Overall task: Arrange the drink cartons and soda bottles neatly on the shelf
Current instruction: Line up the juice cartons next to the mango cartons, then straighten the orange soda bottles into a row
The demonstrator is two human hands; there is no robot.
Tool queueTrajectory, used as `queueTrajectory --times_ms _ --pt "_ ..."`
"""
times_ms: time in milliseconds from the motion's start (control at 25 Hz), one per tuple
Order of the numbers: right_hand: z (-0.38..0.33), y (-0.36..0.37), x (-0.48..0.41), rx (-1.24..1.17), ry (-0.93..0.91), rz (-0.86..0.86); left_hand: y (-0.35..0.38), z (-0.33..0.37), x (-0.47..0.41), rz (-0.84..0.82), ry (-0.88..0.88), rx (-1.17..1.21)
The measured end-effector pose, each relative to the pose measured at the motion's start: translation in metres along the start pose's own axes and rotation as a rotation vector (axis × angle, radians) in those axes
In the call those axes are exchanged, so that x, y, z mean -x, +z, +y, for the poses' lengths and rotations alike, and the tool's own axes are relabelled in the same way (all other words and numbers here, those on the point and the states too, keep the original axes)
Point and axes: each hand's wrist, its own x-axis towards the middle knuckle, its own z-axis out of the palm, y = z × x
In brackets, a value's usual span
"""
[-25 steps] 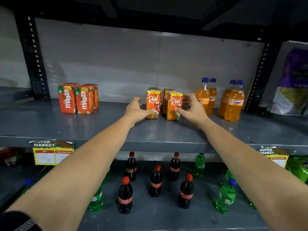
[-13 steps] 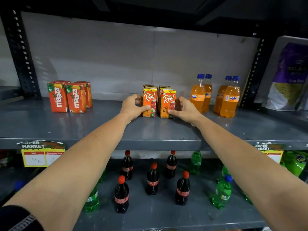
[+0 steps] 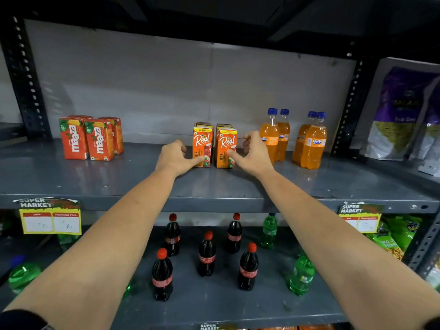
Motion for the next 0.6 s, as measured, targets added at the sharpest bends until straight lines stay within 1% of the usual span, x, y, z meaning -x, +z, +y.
queueTrajectory --times_ms 80,120,200,240,280,360,440,520,600 --pt "-0.005 -0.007 0.008 0.113 -0.120 0.185 -0.006 0.004 0.013 0.081 0.050 -0.224" --pt "-0.008 -0.009 0.013 0.181 -0.186 0.220 -0.009 0.006 0.020 0.114 0.082 -0.283" --pt "-0.013 -0.013 0.027 0.271 -0.294 0.185 -0.012 0.012 0.036 0.149 0.200 -0.309" --pt "-0.016 -0.016 0.033 0.258 -0.302 0.156 -0.013 0.014 0.044 0.159 0.272 -0.306" --pt "-0.017 -0.021 0.040 0.194 -0.267 0.147 -0.015 0.018 0.051 0.163 0.337 -0.305" --pt "-0.014 -0.036 0.051 0.059 -0.155 0.182 -0.018 0.024 0.062 0.163 0.434 -0.297" --pt "-0.006 -0.051 0.062 0.005 -0.093 0.228 -0.016 0.027 0.069 0.157 0.519 -0.284" --pt "0.005 -0.065 0.070 -0.080 -0.019 0.268 -0.011 0.032 0.076 0.118 0.576 -0.233" --pt "0.018 -0.077 0.074 -0.159 0.074 0.305 -0.003 0.042 0.080 0.096 0.591 -0.139"
